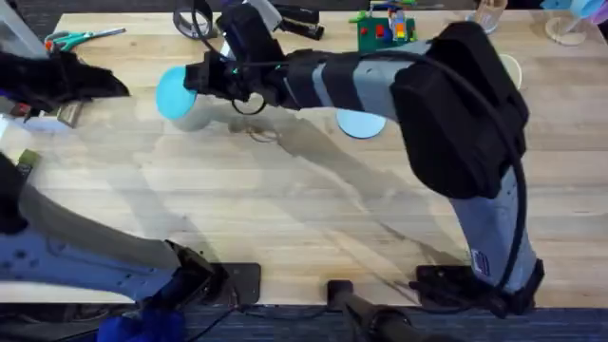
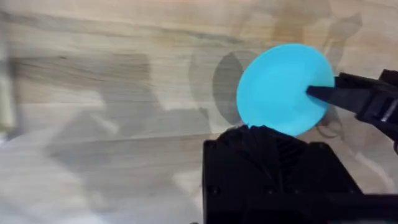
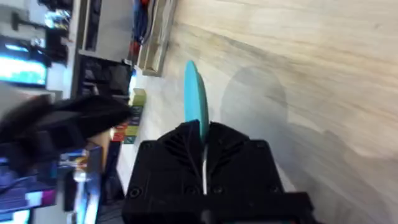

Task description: Pick up the plates from the table one by one and place each into a slot on the dish rack.

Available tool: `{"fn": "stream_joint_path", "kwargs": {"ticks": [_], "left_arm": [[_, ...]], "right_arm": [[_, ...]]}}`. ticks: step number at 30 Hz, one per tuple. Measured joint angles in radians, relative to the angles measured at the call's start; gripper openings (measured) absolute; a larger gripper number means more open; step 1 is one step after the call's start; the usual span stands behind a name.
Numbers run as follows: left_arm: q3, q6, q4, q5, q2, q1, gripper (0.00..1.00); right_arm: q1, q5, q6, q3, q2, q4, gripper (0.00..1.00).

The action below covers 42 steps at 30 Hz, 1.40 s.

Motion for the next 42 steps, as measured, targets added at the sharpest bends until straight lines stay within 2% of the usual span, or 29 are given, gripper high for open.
{"fn": "stream_joint_path", "kwargs": {"ticks": [7, 14, 19, 21, 22, 23, 25, 26, 28, 29, 35, 42], "left_arm": [[0.0, -0.072, -0.004, -0.104, -0.201, -0.022, 0.041], [0.0, -0.105, -0.035, -0.215, -0.34, -0.13, 0.068], [0.0, -0.109, -0.057, -0.256, -0.406, -0.184, 0.12], [0.0, -0.111, -0.073, -0.266, -0.414, -0.189, 0.212], [0.0, -0.116, -0.084, -0.27, -0.415, -0.19, 0.344], [0.0, -0.116, -0.088, -0.272, -0.415, -0.19, 0.408], [0.0, -0.117, -0.093, -0.277, -0.414, -0.19, 0.493], [0.0, -0.116, -0.093, -0.279, -0.414, -0.19, 0.607], [0.0, -0.119, -0.093, -0.279, -0.414, -0.19, 0.914], [0.0, -0.122, -0.094, -0.28, -0.414, -0.19, 0.966], [0.0, -0.123, -0.094, -0.28, -0.414, -0.19, 0.992], [0.0, -0.123, -0.094, -0.28, -0.414, -0.19, 0.993]], "right_arm": [[-0.044, -0.012, -0.199, 0.008, -0.082, -0.256, 0.031], [-0.131, -0.015, -0.436, 0.027, -0.254, -0.502, 0.031], [-0.256, -0.003, -0.581, 0.039, -0.411, -0.683, 0.031], [-0.318, 0.006, -0.641, 0.041, -0.473, -0.756, 0.031], [-0.353, 0.011, -0.677, 0.042, -0.503, -0.792, 0.031], [-0.382, 0.019, -0.704, 0.043, -0.528, -0.82, 0.031], [-0.441, 0.044, -0.761, 0.043, -0.58, -0.882, 0.03], [-0.473, 0.064, -0.794, 0.043, -0.61, -0.914, 0.03], [-0.535, 0.107, -0.86, 0.043, -0.666, -0.972, 0.03], [-0.561, 0.126, -0.886, 0.043, -0.689, -0.994, 0.03], [-0.726, 0.263, -1.05, 0.043, -0.826, -1.114, 0.03], [-0.877, 0.365, -1.188, 0.045, -0.859, -1.208, 0.03]]}}
